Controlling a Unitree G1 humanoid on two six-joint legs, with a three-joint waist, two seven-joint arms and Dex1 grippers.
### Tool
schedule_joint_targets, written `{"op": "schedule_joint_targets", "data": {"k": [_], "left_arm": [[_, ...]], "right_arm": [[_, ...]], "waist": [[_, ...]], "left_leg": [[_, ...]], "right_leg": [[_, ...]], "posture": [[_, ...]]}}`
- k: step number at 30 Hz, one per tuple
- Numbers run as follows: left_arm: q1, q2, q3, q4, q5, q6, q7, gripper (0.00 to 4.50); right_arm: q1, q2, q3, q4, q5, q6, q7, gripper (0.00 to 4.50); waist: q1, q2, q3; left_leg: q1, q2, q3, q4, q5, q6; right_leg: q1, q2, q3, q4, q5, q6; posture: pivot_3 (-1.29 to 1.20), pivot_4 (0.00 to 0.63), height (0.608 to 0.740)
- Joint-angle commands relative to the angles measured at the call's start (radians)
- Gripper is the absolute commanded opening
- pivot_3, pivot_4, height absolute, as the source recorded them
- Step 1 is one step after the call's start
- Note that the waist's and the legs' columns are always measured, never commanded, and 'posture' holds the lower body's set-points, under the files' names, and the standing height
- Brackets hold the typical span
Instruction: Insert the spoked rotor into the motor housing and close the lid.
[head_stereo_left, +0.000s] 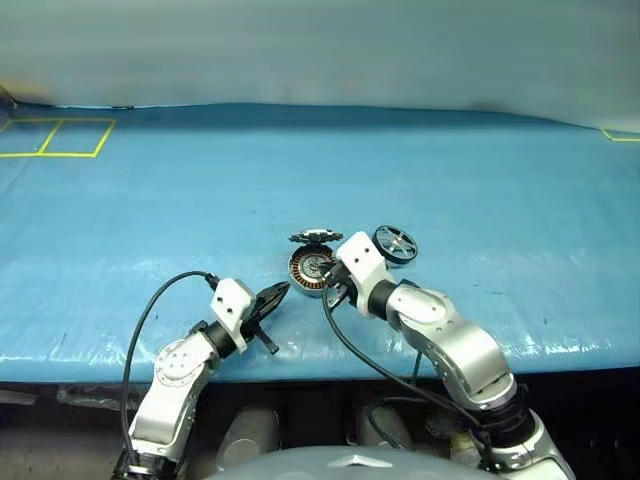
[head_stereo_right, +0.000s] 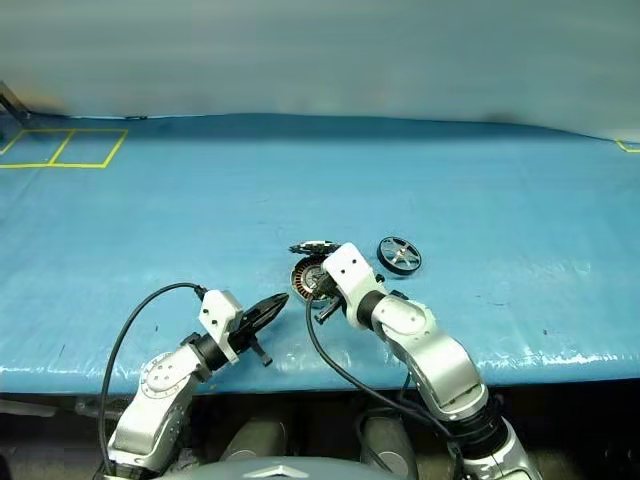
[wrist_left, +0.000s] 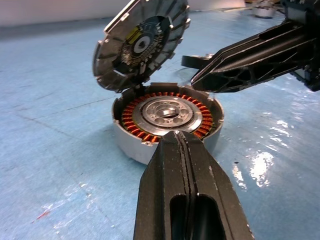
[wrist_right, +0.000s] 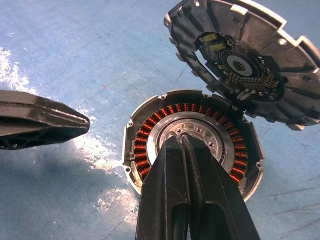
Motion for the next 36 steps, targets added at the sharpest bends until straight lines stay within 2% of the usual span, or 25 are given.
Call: {"op": "schedule_joint_targets", "data": {"k": [1, 15, 36], "left_arm": [[0.004, -0.001, -0.012, 0.011, 0.005, -0.063, -0.009, 0.00], [0.005, -0.007, -0.043, 0.050, 0.027, -0.110, 0.014, 0.00], [0.004, -0.004, -0.058, 0.085, 0.022, -0.108, 0.000, 0.00]], "right_arm": [[-0.040, 0.009, -0.002, 0.024, 0.005, -0.004, 0.015, 0.02], [-0.149, 0.040, 0.013, 0.228, -0.031, -0.071, 0.053, 0.02], [-0.129, 0.040, 0.042, 0.213, -0.049, -0.059, 0.085, 0.02]], "waist": [[0.000, 0.000, 0.000], [-0.013, 0.000, 0.000], [-0.014, 0.000, 0.000]], "left_leg": [[0.000, 0.000, 0.000, 0.000, 0.000, 0.000], [0.000, 0.000, 0.001, 0.000, 0.000, -0.001], [0.000, 0.000, 0.000, 0.000, 0.000, 0.000]], "right_leg": [[0.000, 0.000, 0.000, 0.000, 0.000, 0.000], [0.000, 0.001, 0.001, 0.000, 0.000, 0.000], [0.000, 0.001, 0.000, 0.000, 0.000, 0.000]], "posture": [[0.00, 0.150, 0.740], [0.00, 0.150, 0.740], [0.00, 0.150, 0.740]]}}
